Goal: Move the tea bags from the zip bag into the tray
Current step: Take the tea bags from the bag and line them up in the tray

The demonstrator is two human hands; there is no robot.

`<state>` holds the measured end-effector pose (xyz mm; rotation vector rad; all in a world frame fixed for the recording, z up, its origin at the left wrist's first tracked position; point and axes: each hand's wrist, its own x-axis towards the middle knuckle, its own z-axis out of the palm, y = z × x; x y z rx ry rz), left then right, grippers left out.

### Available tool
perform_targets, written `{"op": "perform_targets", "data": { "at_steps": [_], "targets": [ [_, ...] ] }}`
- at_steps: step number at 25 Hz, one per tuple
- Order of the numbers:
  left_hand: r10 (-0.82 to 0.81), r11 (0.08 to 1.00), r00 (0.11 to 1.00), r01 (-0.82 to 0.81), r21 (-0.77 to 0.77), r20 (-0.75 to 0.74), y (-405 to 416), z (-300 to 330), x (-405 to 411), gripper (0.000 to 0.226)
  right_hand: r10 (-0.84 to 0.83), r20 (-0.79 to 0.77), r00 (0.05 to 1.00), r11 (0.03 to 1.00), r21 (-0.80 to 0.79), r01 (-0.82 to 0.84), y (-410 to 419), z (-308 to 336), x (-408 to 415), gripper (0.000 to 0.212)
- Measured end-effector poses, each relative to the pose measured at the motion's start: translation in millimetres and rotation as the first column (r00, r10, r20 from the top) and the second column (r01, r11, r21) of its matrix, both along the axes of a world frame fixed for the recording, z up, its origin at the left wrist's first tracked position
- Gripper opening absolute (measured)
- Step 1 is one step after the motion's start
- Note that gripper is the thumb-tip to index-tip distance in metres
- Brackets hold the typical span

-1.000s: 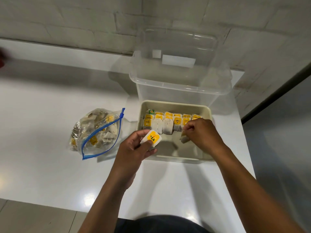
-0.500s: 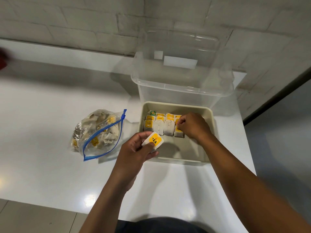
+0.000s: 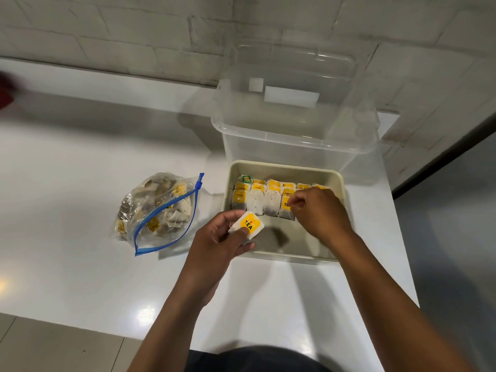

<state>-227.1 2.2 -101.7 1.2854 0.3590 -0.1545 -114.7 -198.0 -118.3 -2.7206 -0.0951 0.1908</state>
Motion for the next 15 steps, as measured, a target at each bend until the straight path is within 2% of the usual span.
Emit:
{"op": "perform_targets", "data": {
  "at_steps": [2, 4, 11, 15],
  "targets": [
    [0.000, 1.000, 1.000, 0.000, 0.006, 0.002, 0.2, -0.3, 0.6, 0.026, 0.081, -0.116, 0.990, 0.991, -0.097, -0.092, 1.1, -7.1, -13.8, 0.020],
    [-0.002, 1.000, 1.000, 0.002, 0.004, 0.003, -0.2, -0.7, 0.8, 0.026, 0.109, -0.158, 0.981, 0.984, -0.126, -0.129, 2.3, -18.2, -18.5, 0.022],
    [0.001, 1.000, 1.000, -0.001, 0.009, 0.006, 0.9, -1.7, -0.3, 0.026, 0.098, -0.115, 0.989, 0.981, -0.155, -0.115, 2.9, -27.1, -19.7, 0.028],
    [0.009, 1.000, 1.000, -0.009, 0.001, 0.007, -1.0, -2.0, 1.1, 0.027, 0.101, -0.123, 0.987, 0.984, -0.134, -0.117, -1.8, -20.5, -22.0, 0.020]
  ]
}}
